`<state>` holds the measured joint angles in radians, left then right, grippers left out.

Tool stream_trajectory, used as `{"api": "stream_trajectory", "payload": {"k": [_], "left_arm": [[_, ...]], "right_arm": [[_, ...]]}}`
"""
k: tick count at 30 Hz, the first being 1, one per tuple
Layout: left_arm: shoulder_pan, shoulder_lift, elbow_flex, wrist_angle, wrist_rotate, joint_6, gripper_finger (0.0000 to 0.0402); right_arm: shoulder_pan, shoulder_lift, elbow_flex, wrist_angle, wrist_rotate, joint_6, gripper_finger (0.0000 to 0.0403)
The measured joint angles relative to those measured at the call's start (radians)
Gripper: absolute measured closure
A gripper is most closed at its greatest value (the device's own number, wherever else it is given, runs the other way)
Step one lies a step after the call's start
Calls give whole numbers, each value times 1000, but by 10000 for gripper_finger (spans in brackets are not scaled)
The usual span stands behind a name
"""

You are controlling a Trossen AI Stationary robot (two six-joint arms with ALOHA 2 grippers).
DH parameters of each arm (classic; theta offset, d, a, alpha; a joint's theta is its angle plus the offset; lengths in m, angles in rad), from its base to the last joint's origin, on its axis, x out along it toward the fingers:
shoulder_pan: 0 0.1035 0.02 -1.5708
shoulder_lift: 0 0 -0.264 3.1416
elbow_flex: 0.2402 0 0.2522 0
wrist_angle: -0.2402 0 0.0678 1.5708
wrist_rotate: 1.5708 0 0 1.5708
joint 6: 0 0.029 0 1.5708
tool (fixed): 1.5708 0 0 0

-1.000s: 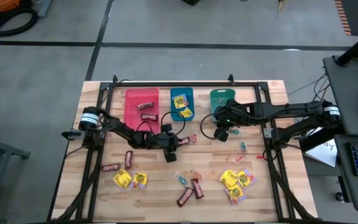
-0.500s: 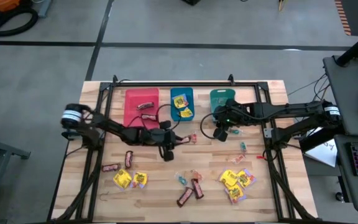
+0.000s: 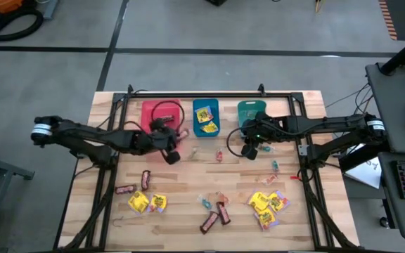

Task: Sort candy
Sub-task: Put the chocolate bar into the red bin

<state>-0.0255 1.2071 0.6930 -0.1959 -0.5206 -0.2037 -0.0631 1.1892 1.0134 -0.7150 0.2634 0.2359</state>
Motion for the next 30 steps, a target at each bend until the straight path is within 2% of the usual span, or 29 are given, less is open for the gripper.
{"api": "stream_trajectory", "payload": {"k": [4,8,16,30], "left_arm": [[81,-37,-2,-142,-25,-160,323],[176,-32,-14,-238,-114,-276,323],[376,17,-54,-248,-132,-310,323],[402,73,-54,-231,-125,-330,313]], "right_arm": [[0,0,0,4,0,0,307],[0,0,0,18,0,-1,307],[0,0,0,19,0,0,307],[0,0,0,20,0,0,307]]}}
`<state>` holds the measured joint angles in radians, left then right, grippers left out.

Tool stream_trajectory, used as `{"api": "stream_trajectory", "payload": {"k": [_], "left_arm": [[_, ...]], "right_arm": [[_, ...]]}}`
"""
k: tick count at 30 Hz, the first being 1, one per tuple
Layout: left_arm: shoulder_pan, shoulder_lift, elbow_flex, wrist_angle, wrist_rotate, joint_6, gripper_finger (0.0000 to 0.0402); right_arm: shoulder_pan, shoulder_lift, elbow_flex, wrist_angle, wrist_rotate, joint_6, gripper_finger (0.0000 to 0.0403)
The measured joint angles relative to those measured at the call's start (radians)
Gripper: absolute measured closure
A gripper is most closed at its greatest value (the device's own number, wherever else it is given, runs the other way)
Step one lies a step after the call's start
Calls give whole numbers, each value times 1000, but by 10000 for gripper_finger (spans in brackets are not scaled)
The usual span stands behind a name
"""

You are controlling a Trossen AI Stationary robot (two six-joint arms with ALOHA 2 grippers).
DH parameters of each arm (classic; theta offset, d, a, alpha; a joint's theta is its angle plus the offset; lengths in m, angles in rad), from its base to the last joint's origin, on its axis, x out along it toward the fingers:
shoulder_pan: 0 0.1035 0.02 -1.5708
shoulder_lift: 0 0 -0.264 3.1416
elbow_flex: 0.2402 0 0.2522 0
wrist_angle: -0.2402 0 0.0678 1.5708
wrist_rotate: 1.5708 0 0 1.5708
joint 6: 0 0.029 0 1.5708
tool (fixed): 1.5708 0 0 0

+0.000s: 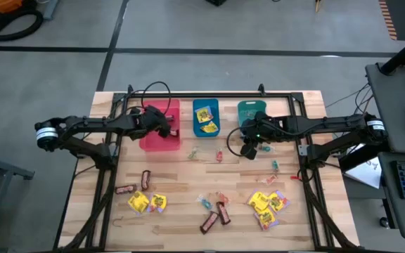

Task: Sort candy
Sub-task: Put the chocolate bar into the red bin, then put the green gummy into the green bin

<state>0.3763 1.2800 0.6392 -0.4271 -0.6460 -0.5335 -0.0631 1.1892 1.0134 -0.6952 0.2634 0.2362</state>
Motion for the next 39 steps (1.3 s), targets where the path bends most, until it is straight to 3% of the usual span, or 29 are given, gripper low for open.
{"api": "stream_trajectory", "payload": {"k": [9,14,22,30,39], "left_arm": [[0,0,1,0,0,8,265],[-21,-1,2,0,13,24,246],[-126,-19,2,11,29,26,245],[-262,-87,2,87,30,95,247],[-290,-143,2,97,8,150,247]], "right_arm": [[0,0,0,1,0,65,307],[0,0,0,1,-1,182,307],[48,33,-1,2,-50,372,307],[122,149,-1,-71,-135,583,307],[142,254,-1,-225,-123,715,289]]}}
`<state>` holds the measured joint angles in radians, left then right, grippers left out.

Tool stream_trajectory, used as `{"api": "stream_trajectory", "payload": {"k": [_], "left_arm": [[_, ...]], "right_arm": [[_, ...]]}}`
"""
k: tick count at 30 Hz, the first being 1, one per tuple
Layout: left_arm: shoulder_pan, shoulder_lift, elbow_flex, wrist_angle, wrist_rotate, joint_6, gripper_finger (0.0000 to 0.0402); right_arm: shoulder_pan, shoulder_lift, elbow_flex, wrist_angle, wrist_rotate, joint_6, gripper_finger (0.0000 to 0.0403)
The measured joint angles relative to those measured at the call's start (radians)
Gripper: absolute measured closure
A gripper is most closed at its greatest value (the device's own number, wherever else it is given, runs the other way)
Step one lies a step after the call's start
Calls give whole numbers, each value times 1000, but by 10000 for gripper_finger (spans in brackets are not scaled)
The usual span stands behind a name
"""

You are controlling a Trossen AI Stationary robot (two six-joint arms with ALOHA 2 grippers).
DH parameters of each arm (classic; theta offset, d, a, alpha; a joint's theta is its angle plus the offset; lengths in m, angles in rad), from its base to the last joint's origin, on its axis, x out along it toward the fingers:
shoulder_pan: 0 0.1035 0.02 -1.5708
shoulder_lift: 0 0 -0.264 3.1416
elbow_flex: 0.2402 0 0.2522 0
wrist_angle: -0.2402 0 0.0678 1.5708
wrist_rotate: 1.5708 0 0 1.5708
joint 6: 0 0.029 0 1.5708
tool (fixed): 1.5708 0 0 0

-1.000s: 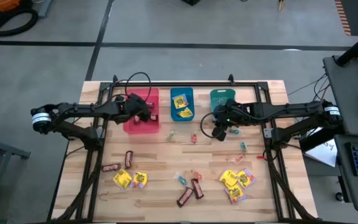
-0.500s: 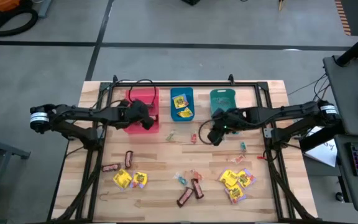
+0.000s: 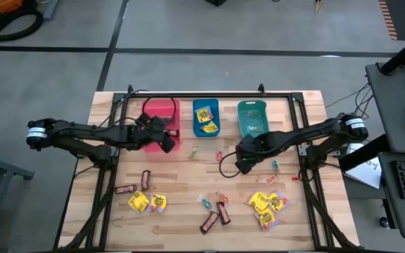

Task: Sort candy
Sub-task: Put the green gummy into the green bin

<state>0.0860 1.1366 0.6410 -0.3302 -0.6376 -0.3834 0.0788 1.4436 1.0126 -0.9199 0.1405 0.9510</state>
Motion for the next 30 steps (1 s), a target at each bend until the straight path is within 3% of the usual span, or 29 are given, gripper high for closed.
{"api": "stream_trajectory", "payload": {"k": [9,21,25,30], "left_arm": [[0,21,-2,-1,-46,9,247],[0,21,-2,-2,-58,9,247],[0,21,-2,-2,-59,8,247],[0,21,-2,-2,-59,5,247]], "right_arm": [[0,88,-10,8,71,62,228],[0,241,-36,26,82,78,218],[0,257,-35,41,79,73,235],[0,242,-37,49,69,73,305]]}}
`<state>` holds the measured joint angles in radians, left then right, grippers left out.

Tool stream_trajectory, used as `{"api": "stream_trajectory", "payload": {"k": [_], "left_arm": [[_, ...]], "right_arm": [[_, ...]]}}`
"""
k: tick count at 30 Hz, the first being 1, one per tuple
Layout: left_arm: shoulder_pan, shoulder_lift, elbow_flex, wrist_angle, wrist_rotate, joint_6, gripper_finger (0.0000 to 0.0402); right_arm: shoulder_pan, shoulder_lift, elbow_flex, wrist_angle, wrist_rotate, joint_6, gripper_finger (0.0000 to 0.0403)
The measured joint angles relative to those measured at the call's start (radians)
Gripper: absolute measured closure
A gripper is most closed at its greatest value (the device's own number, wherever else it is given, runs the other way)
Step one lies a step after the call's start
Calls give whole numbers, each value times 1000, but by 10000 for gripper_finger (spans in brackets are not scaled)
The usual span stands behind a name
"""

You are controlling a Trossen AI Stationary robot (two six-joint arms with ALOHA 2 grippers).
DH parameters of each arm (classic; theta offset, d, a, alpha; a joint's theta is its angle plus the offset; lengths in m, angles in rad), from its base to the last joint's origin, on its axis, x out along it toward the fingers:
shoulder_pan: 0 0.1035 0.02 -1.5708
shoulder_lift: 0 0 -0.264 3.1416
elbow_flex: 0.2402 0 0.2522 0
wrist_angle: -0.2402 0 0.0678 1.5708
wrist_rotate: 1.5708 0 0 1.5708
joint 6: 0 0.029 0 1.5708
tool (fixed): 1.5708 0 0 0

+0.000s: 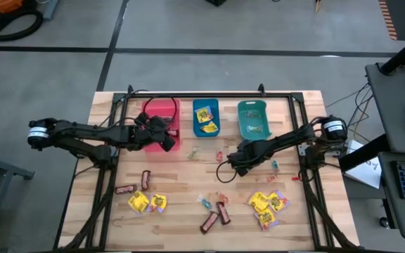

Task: Sort candy
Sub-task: Put the green gummy into the green bin

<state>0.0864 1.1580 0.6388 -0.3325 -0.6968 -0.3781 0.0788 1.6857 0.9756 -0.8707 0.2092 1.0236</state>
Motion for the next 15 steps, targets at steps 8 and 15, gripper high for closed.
{"api": "stream_trajectory", "payload": {"k": [8,15], "left_arm": [[0,0,0,0,0,-6,247],[-1,0,-5,0,7,-23,247]], "right_arm": [[4,-34,-3,-3,-9,-38,390],[20,-124,-3,-5,-25,-69,394]]}}
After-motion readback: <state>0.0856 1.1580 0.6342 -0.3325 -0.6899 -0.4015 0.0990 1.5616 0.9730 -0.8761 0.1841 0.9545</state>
